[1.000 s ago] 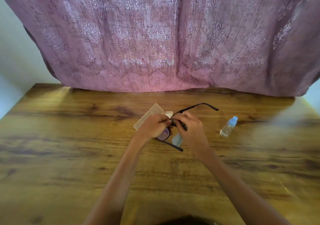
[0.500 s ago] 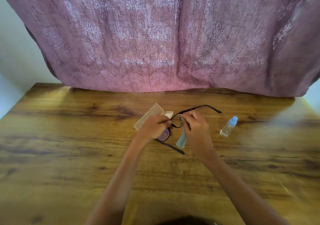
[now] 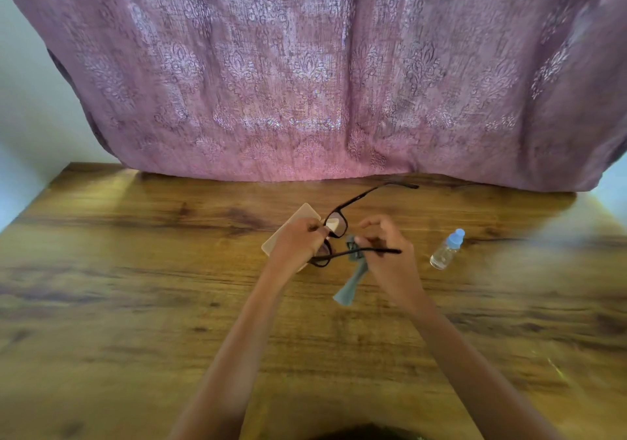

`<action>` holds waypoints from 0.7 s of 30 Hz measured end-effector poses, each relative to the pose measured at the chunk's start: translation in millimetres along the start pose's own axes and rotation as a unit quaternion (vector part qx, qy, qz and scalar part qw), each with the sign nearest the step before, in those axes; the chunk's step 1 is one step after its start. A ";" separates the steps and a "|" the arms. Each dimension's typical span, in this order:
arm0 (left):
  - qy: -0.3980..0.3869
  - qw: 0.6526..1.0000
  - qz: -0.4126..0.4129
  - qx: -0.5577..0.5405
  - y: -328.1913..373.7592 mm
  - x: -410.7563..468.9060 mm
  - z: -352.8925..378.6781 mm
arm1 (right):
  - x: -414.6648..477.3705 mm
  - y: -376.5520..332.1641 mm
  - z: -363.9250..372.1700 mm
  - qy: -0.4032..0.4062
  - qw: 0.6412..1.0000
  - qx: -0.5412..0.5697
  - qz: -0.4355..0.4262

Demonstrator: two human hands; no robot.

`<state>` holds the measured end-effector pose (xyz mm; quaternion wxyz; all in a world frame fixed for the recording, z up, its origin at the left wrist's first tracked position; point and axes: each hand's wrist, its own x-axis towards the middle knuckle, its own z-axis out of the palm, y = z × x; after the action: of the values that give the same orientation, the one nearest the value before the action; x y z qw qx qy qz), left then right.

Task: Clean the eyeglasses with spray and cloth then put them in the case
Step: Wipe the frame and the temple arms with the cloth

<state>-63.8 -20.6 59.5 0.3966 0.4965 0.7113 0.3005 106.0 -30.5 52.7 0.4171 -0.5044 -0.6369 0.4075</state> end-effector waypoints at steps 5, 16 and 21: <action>0.008 1.000 0.001 -0.017 5.7 -1.0 -1.6 | -5.4 -5.2 -6.8 -0.069 0.989 0.116 0.063; 0.009 1.000 0.010 0.020 14.7 -3.9 1.4 | -13.4 -18.5 -21.3 -0.099 0.956 0.271 0.047; 0.071 0.990 0.048 0.111 13.9 -8.6 -2.2 | -7.8 -19.6 -29.9 -0.063 0.943 0.320 0.064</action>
<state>-57.5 -24.3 74.3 0.2728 0.5486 0.7418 0.2727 129.4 -38.3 79.7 0.4880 -0.3575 -0.4645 0.6467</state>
